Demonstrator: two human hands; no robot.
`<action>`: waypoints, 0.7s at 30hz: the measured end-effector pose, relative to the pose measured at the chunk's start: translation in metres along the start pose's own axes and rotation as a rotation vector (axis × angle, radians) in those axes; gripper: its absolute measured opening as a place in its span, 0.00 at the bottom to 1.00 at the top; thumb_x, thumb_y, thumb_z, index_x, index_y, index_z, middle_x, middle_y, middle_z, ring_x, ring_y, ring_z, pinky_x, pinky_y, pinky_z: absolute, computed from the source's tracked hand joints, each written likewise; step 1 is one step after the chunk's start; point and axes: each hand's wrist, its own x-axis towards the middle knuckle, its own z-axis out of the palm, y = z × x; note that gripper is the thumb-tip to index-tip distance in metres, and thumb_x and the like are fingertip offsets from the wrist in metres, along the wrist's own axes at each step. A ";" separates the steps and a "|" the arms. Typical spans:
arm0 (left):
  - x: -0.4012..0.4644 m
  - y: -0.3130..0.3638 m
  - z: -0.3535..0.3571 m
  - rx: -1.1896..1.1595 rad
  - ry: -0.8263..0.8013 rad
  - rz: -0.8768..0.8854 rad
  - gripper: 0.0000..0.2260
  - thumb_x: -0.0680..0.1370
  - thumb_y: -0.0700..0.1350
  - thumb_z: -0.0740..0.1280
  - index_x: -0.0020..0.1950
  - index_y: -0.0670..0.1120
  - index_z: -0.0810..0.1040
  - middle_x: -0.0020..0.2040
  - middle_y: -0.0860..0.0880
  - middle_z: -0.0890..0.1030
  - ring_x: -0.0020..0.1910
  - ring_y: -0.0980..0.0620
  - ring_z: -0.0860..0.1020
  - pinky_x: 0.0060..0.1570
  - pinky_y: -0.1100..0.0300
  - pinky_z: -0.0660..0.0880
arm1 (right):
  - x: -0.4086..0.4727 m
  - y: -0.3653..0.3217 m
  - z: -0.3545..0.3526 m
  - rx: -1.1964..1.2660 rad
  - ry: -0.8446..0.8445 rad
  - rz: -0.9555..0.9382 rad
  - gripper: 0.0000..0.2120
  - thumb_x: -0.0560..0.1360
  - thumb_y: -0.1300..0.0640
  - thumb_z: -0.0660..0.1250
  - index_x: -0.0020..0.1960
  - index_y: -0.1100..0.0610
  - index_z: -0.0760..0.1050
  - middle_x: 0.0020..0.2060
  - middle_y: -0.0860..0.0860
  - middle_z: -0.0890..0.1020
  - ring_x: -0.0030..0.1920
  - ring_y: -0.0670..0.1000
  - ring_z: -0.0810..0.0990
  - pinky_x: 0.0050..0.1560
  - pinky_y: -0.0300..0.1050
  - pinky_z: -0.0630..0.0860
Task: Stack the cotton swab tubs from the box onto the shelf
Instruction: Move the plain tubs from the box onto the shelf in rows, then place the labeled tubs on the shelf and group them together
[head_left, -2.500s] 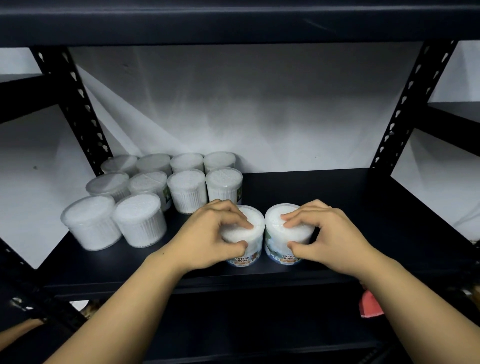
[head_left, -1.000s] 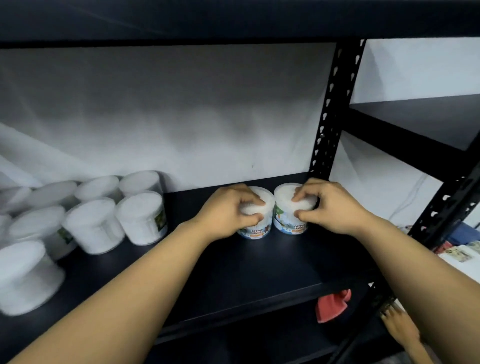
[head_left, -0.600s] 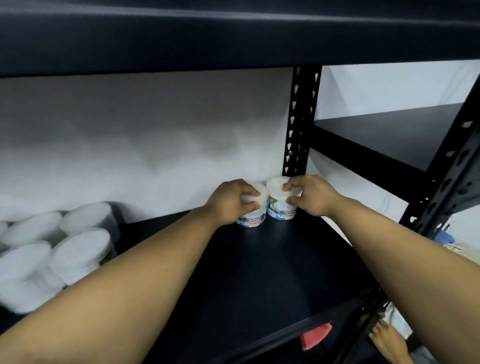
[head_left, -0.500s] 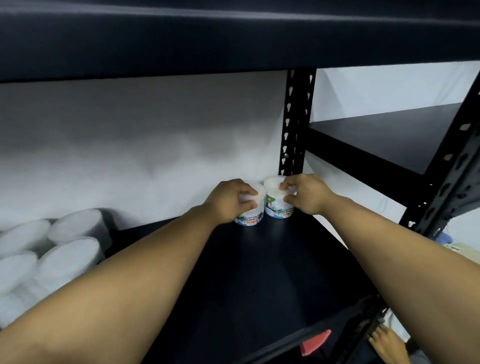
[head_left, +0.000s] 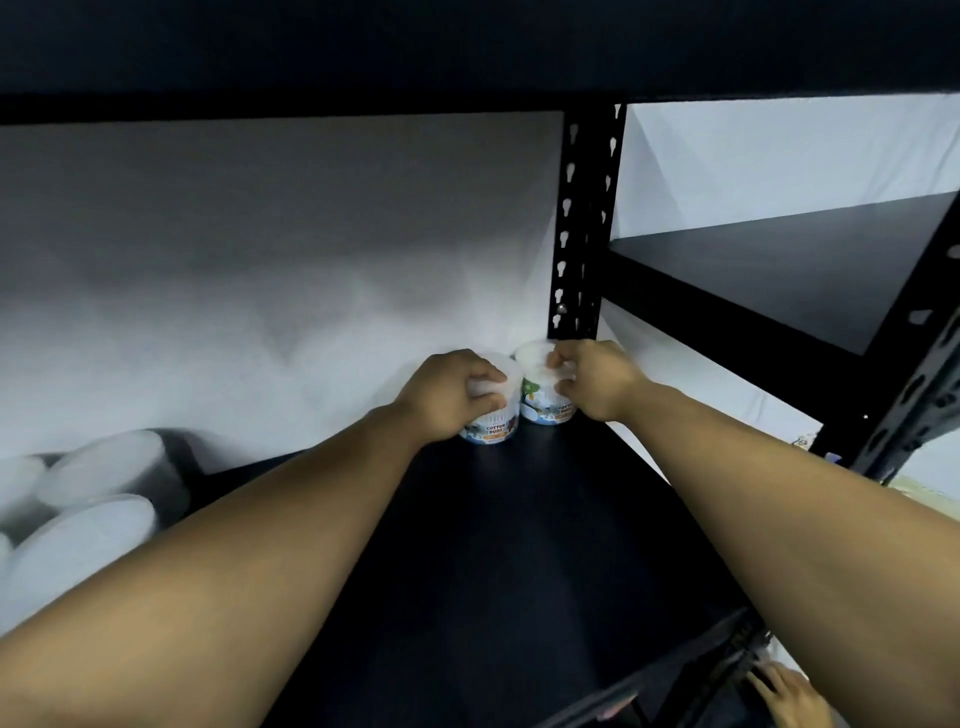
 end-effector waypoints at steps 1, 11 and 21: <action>0.001 0.002 -0.001 0.021 -0.021 -0.011 0.16 0.75 0.49 0.76 0.62 0.48 0.83 0.60 0.50 0.81 0.61 0.51 0.78 0.62 0.61 0.71 | -0.001 -0.001 0.000 -0.016 -0.004 0.003 0.16 0.77 0.59 0.68 0.64 0.51 0.76 0.62 0.55 0.80 0.60 0.57 0.78 0.60 0.44 0.72; -0.062 0.007 -0.065 0.209 -0.035 -0.008 0.24 0.78 0.53 0.71 0.72 0.49 0.75 0.71 0.49 0.74 0.69 0.51 0.72 0.67 0.64 0.64 | -0.051 -0.050 0.007 0.026 0.168 -0.230 0.21 0.75 0.53 0.68 0.68 0.54 0.77 0.68 0.53 0.78 0.73 0.57 0.70 0.75 0.54 0.63; -0.239 -0.035 -0.169 0.405 -0.010 -0.304 0.22 0.71 0.64 0.65 0.61 0.56 0.80 0.60 0.55 0.78 0.62 0.52 0.76 0.62 0.57 0.73 | -0.111 -0.203 0.081 0.128 -0.046 -0.540 0.16 0.77 0.45 0.66 0.62 0.47 0.79 0.61 0.43 0.79 0.65 0.47 0.73 0.66 0.47 0.72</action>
